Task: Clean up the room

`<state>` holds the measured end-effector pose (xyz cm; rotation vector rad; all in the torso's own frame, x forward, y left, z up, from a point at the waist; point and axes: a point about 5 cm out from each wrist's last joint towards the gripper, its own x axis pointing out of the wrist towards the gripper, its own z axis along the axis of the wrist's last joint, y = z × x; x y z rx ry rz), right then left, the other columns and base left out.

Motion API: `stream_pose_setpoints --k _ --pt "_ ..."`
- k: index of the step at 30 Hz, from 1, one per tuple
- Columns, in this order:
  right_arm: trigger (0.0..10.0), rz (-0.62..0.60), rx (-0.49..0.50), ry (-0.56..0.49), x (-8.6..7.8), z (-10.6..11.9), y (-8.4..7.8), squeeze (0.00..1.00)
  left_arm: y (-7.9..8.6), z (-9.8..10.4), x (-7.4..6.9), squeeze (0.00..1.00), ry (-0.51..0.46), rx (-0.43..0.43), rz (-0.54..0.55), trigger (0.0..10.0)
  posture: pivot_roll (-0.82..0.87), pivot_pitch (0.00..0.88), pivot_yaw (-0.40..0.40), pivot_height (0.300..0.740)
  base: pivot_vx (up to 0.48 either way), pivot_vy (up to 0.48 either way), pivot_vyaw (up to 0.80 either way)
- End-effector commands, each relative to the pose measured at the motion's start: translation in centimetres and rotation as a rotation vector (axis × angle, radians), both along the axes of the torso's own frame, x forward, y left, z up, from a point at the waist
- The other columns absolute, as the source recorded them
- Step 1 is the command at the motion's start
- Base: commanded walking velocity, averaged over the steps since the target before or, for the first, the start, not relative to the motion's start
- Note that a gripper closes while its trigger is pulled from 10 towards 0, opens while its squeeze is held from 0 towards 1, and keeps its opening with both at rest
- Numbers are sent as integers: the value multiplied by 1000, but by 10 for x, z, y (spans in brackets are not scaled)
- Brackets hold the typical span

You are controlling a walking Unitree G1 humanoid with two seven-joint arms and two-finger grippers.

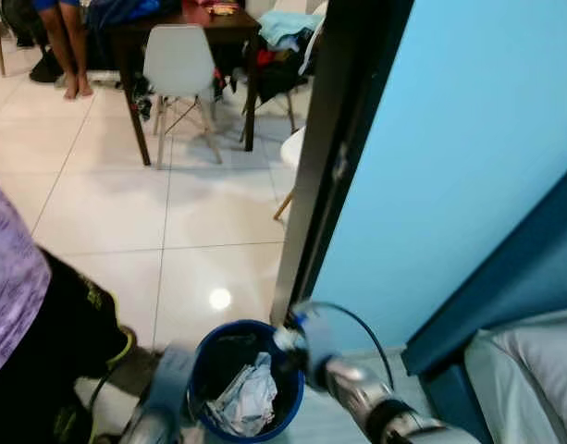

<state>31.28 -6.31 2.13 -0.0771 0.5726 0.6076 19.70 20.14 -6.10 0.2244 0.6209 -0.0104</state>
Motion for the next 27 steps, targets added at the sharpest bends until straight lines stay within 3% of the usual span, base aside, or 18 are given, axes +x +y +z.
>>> stream_pose_setpoints --k 1,6,7,10,11,14,19,27 --pt "10000 13 -23 55 -11 -12 2 0 0 4 4 0 -36 -2 3 10000 194 184 -107 735 0 0 0" --pt "10000 16 -16 31 -5 -3 12 0 9 3 -4 0 -47 15 23 10000 228 194 -107 735 0 0 0" --pt "10000 3 -40 -1 2 4 15 871 17 6 -6 0 -69 28 31 10000 251 207 -98 735 0 0 0" --pt "10000 3 -40 -1 2 4 15 871 17 6 -6 0 -69 28 31 10000 251 207 -98 735 0 0 0" --pt "10000 -13 -72 -20 5 6 13 1000 20 8 -6 0 -79 33 33 10000 248 211 -91 735 0 0 0" --pt "10000 -53 -139 -55 11 10 5 1000 22 10 -5 0 -90 43 25 10000 242 212 -84 735 0 0 0" --pt "10000 -74 -162 -65 13 11 0 1000 21 11 -4 0 -94 46 15 10000 234 211 -80 735 0 0 0" --pt "10000 -116 -130 -56 15 11 -7 1000 17 13 3 0 -102 44 -7 10000 216 193 -75 735 0 0 0"
